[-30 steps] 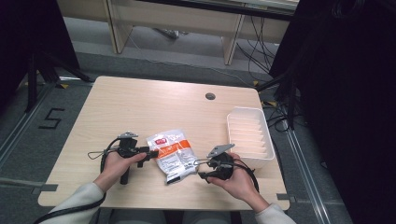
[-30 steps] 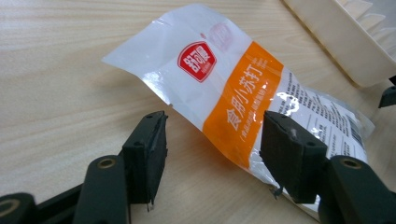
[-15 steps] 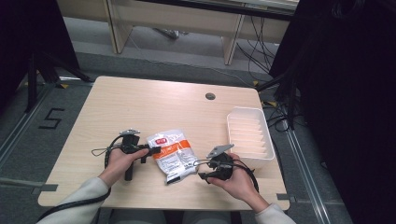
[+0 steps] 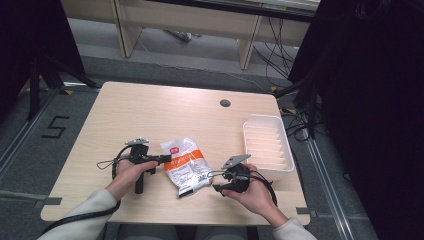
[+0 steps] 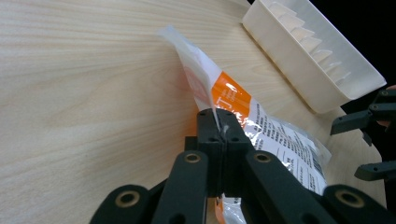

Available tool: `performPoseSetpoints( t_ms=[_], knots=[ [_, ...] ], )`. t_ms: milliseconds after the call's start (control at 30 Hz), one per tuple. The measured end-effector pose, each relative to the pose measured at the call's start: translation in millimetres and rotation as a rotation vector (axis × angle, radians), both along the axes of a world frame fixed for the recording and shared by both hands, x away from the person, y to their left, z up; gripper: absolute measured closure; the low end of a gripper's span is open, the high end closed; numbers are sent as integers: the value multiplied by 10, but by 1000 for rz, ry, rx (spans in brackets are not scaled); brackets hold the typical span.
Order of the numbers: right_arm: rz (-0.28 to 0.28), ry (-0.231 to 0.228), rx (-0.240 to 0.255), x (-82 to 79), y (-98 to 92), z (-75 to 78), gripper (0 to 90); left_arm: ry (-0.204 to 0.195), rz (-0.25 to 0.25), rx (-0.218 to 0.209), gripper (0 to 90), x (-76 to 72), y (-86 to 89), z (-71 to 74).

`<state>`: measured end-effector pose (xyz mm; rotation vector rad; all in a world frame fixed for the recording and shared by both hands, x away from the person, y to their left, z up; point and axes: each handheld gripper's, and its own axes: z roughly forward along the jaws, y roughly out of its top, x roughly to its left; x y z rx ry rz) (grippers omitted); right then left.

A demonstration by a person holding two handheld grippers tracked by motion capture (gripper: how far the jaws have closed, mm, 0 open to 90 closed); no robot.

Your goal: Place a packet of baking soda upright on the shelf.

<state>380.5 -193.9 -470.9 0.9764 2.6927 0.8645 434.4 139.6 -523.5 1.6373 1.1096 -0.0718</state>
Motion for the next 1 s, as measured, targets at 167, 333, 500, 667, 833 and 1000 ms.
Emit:
performPoseSetpoints(
  t_ms=[167, 333, 500, 667, 833, 1000],
  knots=[
    [-3, -9, 4, 22, -34, 33, 442, -32, -17, -4, 895, -26, -16, 85],
    [-5, -24, -1, 41, -54, 75, 440, -87, -43, -37, 895, -82, -56, 224],
    [-1, -44, -1, 67, -63, 168, 435, -130, -70, -83, 896, -158, -83, 362],
    [2, -97, 16, 112, -105, 293, 424, -176, -109, -119, 896, -260, -126, 503],
    [-4, -112, 9, 126, -135, 452, 419, -219, -161, -131, 896, -339, -180, 604],
    [5, -108, -22, 132, -144, 545, 413, -265, -211, -116, 896, -408, -228, 682]
  ],
)
